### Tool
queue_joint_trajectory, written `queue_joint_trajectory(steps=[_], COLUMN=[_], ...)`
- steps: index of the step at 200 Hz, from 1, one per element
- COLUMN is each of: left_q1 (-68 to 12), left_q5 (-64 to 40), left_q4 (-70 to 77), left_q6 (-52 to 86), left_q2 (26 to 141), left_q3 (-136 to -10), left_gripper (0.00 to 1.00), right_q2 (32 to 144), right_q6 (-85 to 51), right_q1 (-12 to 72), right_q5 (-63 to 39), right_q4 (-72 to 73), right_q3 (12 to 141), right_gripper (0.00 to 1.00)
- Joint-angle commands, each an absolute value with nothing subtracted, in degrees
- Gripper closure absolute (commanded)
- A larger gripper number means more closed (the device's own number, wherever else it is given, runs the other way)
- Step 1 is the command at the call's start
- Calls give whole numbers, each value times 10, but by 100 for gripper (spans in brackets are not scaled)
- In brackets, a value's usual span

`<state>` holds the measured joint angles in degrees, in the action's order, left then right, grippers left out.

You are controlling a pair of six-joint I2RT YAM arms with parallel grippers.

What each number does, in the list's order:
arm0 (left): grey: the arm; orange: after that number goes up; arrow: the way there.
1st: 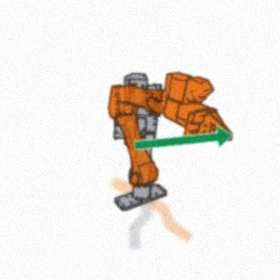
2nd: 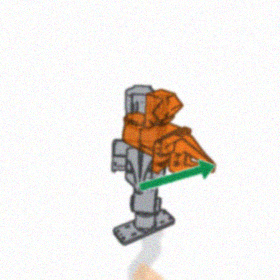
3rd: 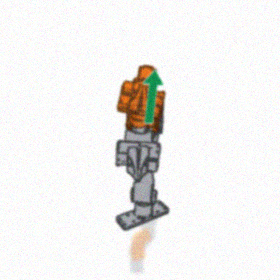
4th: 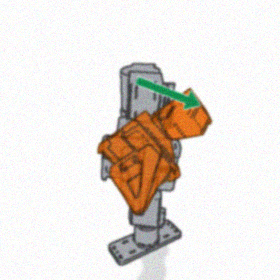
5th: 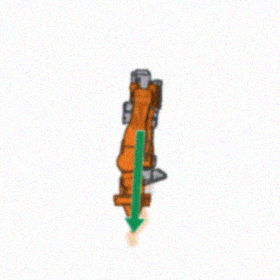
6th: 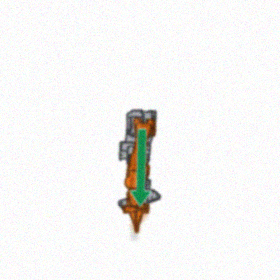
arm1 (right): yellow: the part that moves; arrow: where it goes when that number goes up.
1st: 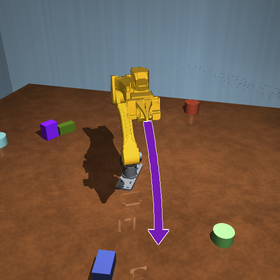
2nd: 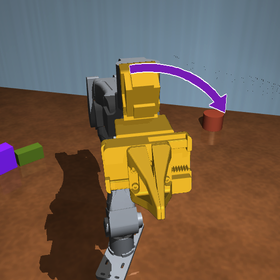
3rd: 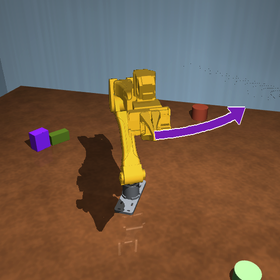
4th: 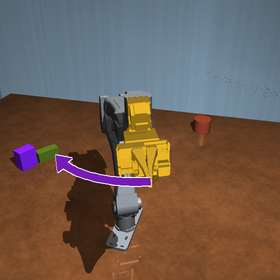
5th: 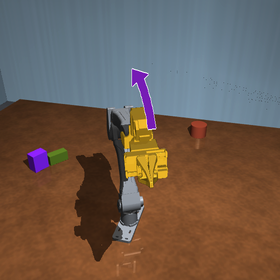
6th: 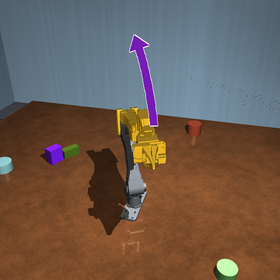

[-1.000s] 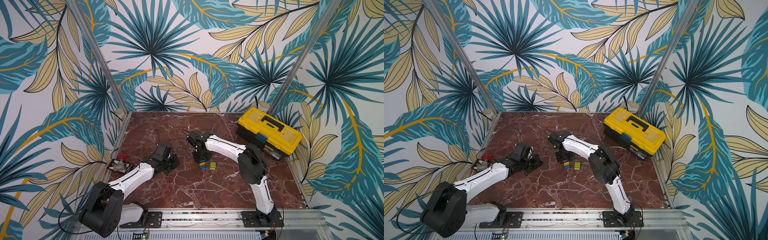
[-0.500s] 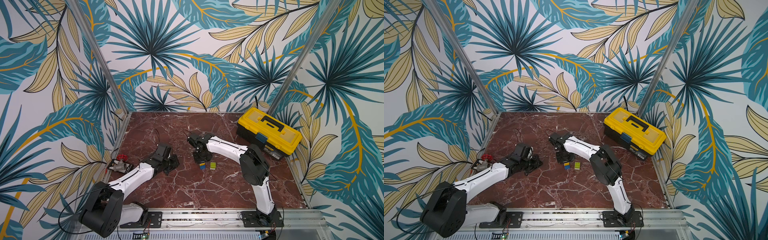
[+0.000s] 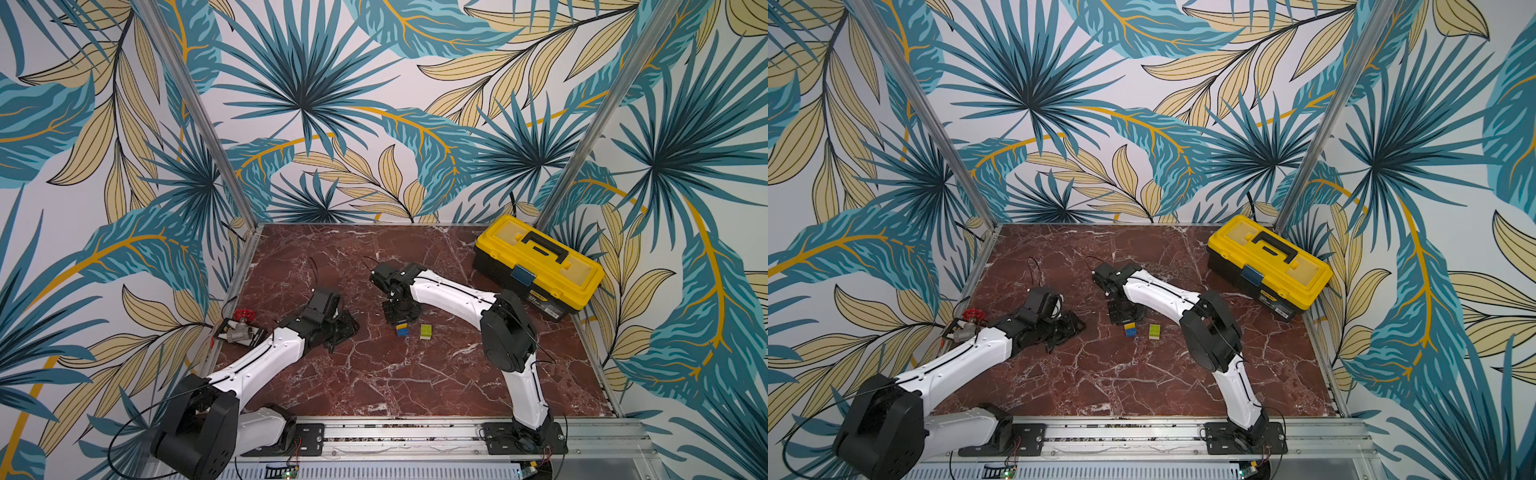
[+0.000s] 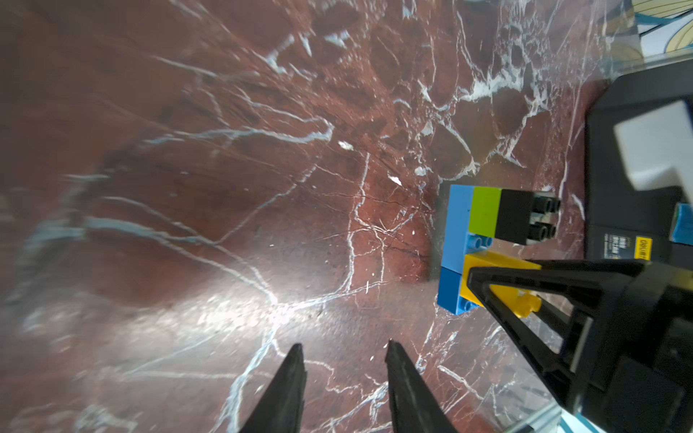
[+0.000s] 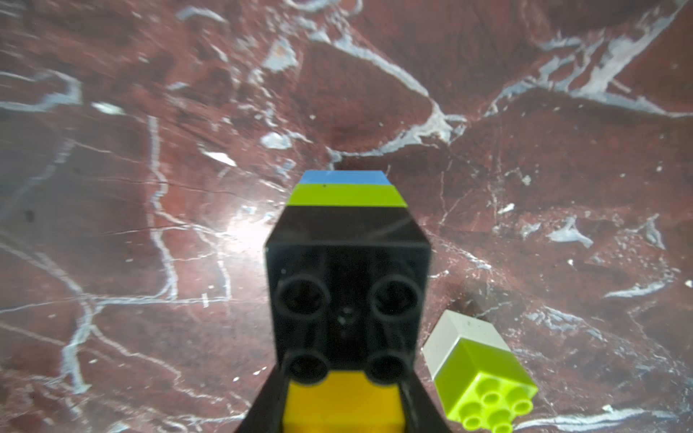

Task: Assemble the number 4 with lego
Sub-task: Pick up the lego brick from the center of the board, then assemble the lego brick with the lego brick.

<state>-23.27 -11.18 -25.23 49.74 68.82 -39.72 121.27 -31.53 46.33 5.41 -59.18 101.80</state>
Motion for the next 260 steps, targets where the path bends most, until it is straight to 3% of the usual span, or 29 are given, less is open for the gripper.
queue_joint_trajectory(steps=[1, 53, 94, 140, 192, 260], left_q1=[-233, -226, -217, -218, -265, -323], left_q5=[-27, 56, -49, -107, -123, -129], left_q4=[-323, -280, -236, -229, -180, -93], left_q6=[457, 443, 445, 452, 473, 521], left_q2=[637, 546, 577, 641, 703, 772], left_q3=[-454, -441, -433, -439, -432, -413], left_gripper=[57, 47, 51, 55, 60, 64], right_q2=[1159, 1056, 982, 925, 928, 990], right_q6=[-343, -374, -394, -429, -423, -398], right_q1=[480, 487, 485, 464, 428, 417], right_q5=[62, 94, 151, 139, 99, 70], right_q4=[-609, -603, -652, -654, -616, -610], right_q3=[1023, 984, 948, 870, 805, 814], right_gripper=[93, 92, 92, 91, 90, 90])
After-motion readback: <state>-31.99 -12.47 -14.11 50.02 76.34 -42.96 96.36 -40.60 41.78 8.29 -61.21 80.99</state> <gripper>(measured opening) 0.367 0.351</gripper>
